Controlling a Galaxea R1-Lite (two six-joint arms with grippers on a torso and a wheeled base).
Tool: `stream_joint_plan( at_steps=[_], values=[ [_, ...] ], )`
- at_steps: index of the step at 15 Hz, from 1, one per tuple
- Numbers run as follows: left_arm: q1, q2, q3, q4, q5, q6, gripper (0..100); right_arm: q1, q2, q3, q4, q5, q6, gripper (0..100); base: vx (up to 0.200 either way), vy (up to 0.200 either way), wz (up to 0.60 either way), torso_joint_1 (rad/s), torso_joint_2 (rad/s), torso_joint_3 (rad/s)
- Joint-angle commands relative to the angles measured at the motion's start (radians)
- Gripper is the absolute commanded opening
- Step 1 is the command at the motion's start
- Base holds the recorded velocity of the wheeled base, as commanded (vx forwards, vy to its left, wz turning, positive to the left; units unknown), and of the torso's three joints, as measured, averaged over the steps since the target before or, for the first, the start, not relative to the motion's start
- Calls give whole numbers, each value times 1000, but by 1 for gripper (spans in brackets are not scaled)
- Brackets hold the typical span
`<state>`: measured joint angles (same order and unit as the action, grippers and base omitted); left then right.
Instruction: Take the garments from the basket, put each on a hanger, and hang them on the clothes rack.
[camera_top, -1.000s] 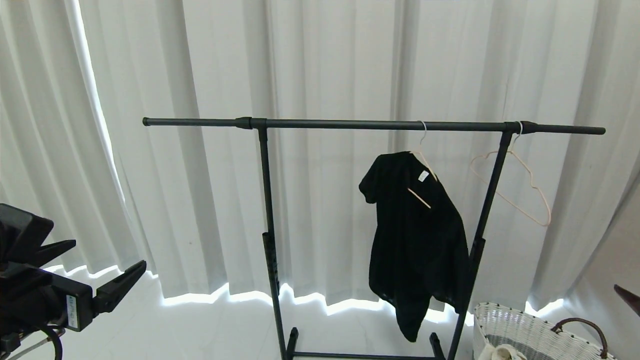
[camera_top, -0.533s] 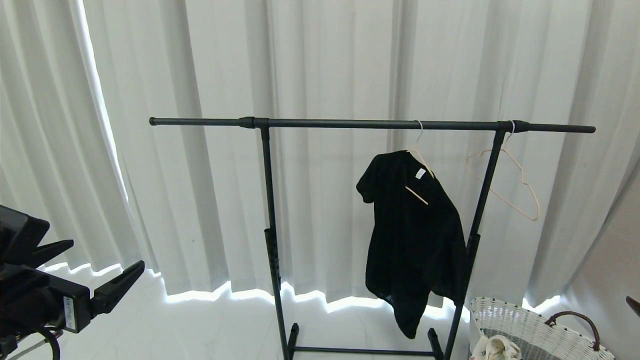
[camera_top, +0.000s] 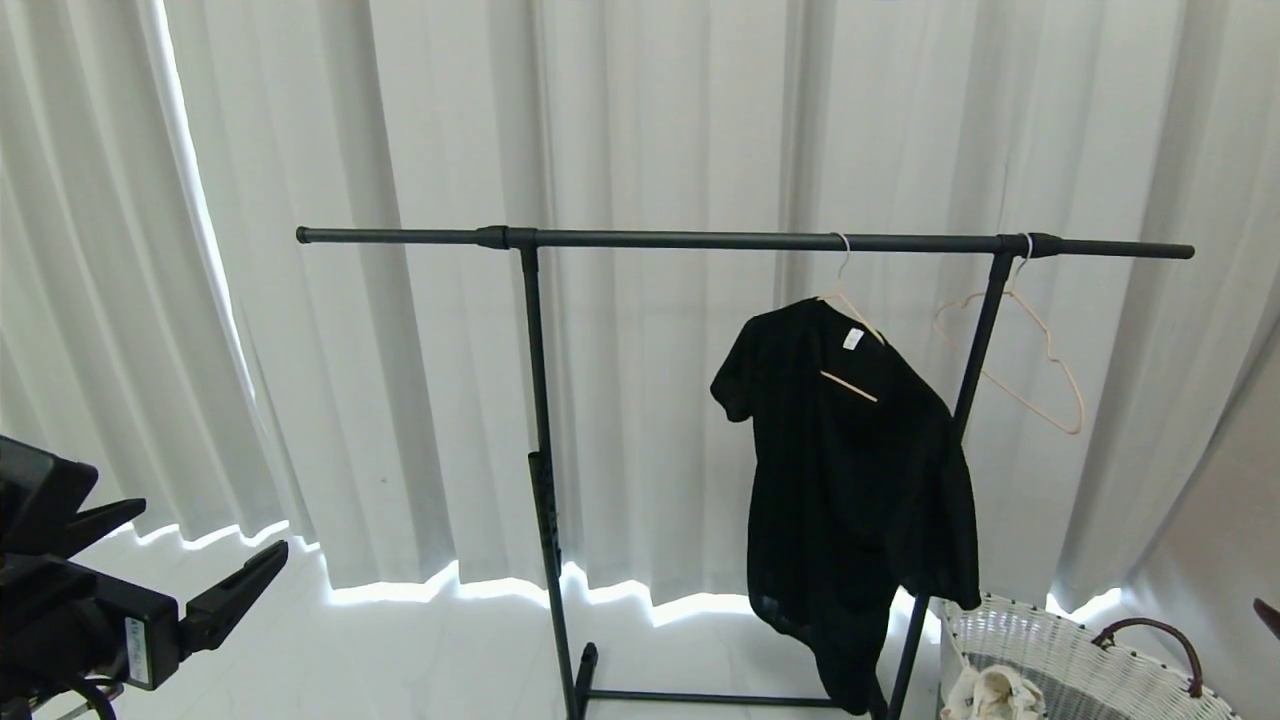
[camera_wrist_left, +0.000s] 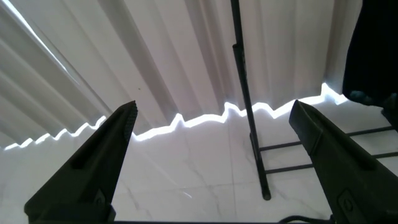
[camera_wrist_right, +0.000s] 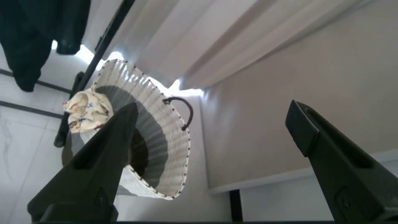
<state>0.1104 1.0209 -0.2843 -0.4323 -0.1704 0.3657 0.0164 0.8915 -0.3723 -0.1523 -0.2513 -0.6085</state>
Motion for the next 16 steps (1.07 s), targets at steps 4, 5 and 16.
stream_joint_plan(
  at_steps=[4,5,16],
  values=[
    [0,10,-7,0,0,7,100,-9,10,0,0,0,0,100,0,0,0,-196,460,249],
    [0,16,-9,0,0,9,100,-18,10,0,0,0,0,100,0,0,0,-212,500,286],
    [-72,73,-38,0,0,119,100,-59,12,3,2,0,-2,100,0,0,0,-180,470,287]
  ],
)
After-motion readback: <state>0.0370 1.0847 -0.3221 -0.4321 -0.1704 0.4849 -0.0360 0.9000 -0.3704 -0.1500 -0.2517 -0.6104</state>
